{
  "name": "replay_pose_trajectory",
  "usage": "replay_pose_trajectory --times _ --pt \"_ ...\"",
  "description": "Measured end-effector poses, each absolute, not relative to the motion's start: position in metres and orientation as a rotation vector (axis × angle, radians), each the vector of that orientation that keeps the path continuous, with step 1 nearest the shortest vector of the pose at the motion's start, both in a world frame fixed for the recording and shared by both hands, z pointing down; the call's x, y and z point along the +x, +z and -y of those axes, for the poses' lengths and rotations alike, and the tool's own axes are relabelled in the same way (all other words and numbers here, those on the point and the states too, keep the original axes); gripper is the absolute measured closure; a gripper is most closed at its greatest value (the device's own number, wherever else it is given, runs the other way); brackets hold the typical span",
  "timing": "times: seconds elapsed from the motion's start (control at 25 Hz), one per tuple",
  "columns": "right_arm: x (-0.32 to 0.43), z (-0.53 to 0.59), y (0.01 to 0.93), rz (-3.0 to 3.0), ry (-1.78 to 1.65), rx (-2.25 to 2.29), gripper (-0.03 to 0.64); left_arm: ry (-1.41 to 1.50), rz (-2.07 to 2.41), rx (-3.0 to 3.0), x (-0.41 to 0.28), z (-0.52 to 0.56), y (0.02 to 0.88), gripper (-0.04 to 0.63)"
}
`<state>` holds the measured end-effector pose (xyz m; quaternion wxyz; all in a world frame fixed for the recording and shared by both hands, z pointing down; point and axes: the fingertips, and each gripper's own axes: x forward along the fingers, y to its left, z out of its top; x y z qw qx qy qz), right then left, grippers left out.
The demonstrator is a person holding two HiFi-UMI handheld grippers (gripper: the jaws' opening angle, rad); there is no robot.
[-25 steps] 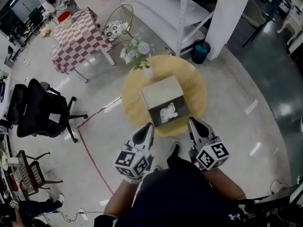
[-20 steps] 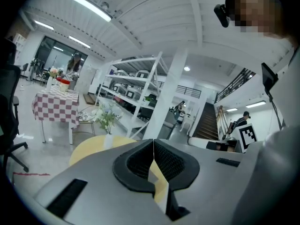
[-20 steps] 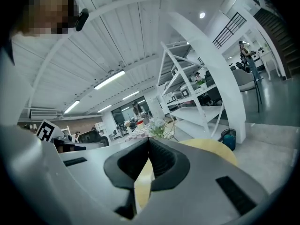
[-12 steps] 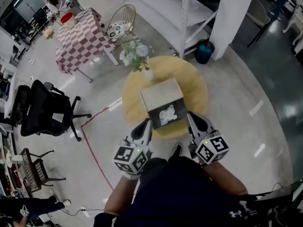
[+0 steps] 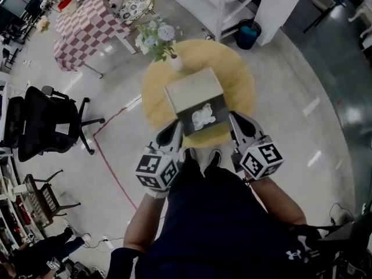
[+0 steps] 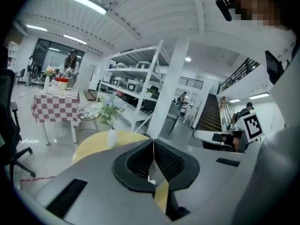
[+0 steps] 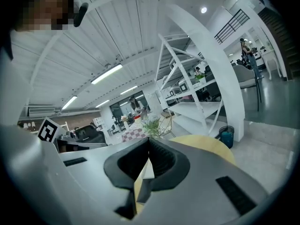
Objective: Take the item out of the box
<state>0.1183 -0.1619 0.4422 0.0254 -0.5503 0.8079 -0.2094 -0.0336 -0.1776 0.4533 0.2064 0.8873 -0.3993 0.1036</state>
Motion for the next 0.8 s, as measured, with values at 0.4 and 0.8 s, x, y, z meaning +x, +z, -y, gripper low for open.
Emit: replay_pose_trajectory --times 0.4,0.8 --pt "0.113 0.183 0.452 -2.425 -0.688 -1.823 0.604 0.453 0.993 2.511 -0.043 0.224 0.487 0.577" --pt "0.121 0.176 0.476 -2.333 -0.79 -1.922 0.604 0.634 0.831 2.525 -0.004 0.234 0.542 0.577"
